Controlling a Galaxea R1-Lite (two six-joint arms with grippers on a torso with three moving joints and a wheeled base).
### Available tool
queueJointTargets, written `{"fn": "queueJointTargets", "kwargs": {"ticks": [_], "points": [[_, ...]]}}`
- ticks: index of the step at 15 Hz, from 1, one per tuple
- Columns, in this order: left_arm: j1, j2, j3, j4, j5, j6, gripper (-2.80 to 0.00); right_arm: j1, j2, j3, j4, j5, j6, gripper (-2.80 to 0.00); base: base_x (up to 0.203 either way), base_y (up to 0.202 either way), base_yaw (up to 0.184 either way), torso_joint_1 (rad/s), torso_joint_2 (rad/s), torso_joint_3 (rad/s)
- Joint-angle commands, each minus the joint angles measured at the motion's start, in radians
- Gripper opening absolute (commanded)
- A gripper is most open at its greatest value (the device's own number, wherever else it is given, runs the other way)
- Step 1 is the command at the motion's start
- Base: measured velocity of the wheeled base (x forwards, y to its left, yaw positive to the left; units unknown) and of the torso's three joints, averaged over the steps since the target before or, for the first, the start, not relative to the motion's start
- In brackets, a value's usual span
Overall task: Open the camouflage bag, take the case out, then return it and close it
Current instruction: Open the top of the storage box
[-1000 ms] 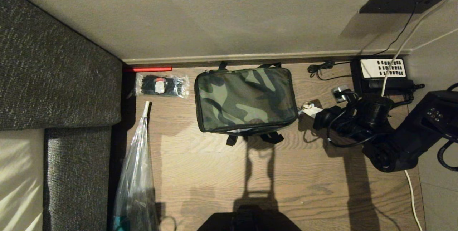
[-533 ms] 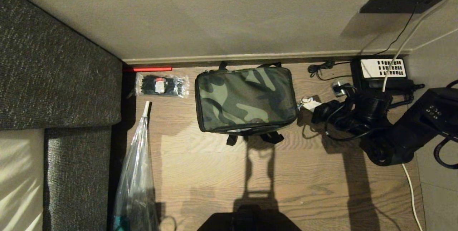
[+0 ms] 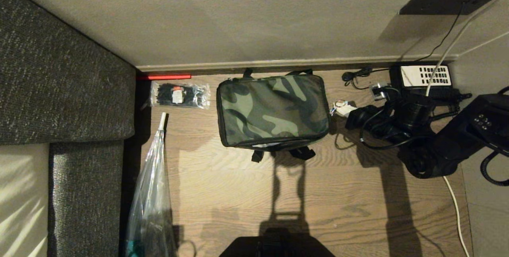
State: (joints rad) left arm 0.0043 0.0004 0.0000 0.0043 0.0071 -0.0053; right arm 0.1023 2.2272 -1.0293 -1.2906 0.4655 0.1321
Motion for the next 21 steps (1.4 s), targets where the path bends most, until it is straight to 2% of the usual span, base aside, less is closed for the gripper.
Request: {"fn": "queueJointTargets", "kwargs": {"ticks": [1, 9, 17, 21], "points": [[0.0, -0.001, 0.003, 0.0, 0.001, -0.001, -2.8, 0.01, 0.004, -0.027, -0.008, 0.001, 0.02, -2.8, 0.0, 0.0, 0.0, 0.0, 0.0, 0.0], [0.0, 0.0, 0.003, 0.0, 0.001, -0.001, -2.8, 0.019, 0.029, -0.105, -0.007, -0.003, 0.044, -2.8, 0.0, 0.0, 0.0, 0.0, 0.0, 0.0], [0.0, 0.0, 0.003, 0.0, 0.001, -0.001, -2.8, 0.02, 0.081, -0.252, -0.004, -0.079, 0.061, -2.8, 0.0, 0.0, 0.0, 0.0, 0.0, 0.0], [0.0, 0.0, 0.003, 0.0, 0.001, -0.001, -2.8, 0.022, 0.092, -0.276, -0.004, -0.088, 0.069, -2.8, 0.0, 0.0, 0.0, 0.0, 0.0, 0.0]]}}
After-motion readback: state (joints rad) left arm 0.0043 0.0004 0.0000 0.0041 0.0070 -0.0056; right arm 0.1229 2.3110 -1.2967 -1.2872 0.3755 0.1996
